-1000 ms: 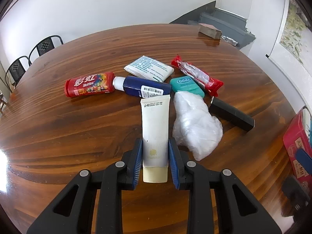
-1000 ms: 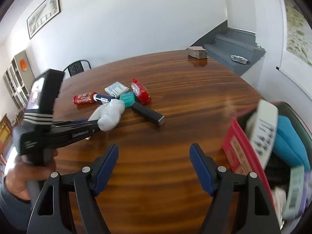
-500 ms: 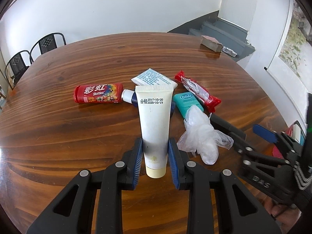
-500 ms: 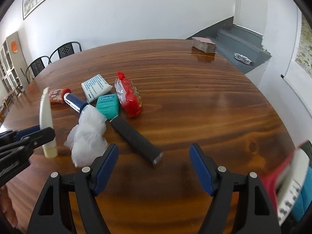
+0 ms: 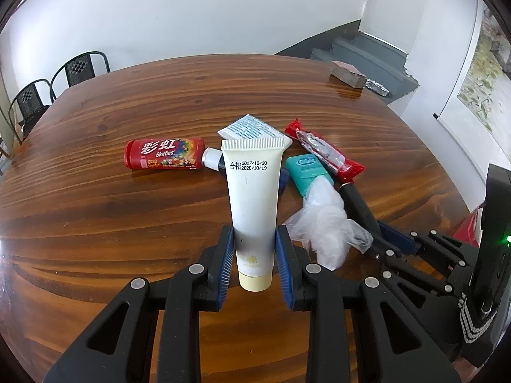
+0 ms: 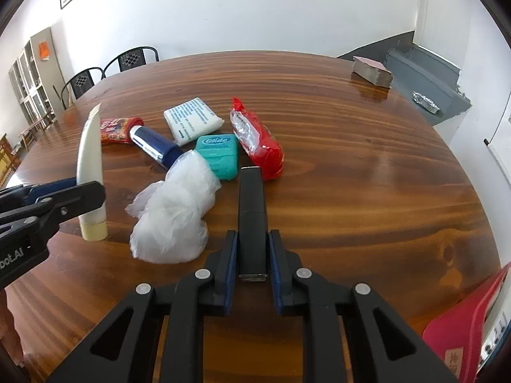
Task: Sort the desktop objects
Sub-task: 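Lift the white tube with the left tool while the right tool grasps a small black item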
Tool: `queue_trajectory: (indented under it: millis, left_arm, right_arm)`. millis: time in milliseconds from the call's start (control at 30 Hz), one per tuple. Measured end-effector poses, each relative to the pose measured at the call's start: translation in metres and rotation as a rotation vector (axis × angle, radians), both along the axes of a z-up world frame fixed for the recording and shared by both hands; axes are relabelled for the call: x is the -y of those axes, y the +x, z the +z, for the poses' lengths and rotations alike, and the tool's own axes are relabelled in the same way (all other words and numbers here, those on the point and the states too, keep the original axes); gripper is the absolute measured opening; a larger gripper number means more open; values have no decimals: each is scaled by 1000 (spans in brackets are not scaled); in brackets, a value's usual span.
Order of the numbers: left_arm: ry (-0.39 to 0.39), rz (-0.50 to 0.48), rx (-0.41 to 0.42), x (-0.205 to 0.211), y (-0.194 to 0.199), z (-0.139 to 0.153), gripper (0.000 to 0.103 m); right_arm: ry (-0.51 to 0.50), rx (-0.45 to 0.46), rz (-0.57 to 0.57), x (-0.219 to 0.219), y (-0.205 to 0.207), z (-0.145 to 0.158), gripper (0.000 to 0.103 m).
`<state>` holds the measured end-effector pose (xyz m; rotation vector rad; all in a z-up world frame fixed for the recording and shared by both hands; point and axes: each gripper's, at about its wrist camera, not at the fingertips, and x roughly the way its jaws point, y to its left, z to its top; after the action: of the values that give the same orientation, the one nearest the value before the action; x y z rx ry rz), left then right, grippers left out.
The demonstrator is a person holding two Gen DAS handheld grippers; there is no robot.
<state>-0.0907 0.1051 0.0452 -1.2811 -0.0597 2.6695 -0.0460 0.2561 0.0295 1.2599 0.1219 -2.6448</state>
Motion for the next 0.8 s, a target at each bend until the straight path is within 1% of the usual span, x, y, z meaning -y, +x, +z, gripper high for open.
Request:
queue_trajectory:
  millis: [133, 300, 567, 800]
  left_arm:
    - [4, -8, -10, -1, 4, 4, 29]
    - [9, -16, -19, -4, 6, 8, 29]
    - [8, -47, -32, -13, 15, 13, 29]
    - [10, -71, -47, -21, 22, 18, 29]
  right_arm:
    - [-73, 8, -4, -5, 8, 4, 21]
    - [-150, -20, -21, -13, 24, 18, 21]
    - [-207, -59, -46, -19, 53, 26, 21]
    - [-263, -115, -94, -40, 75, 40, 21]
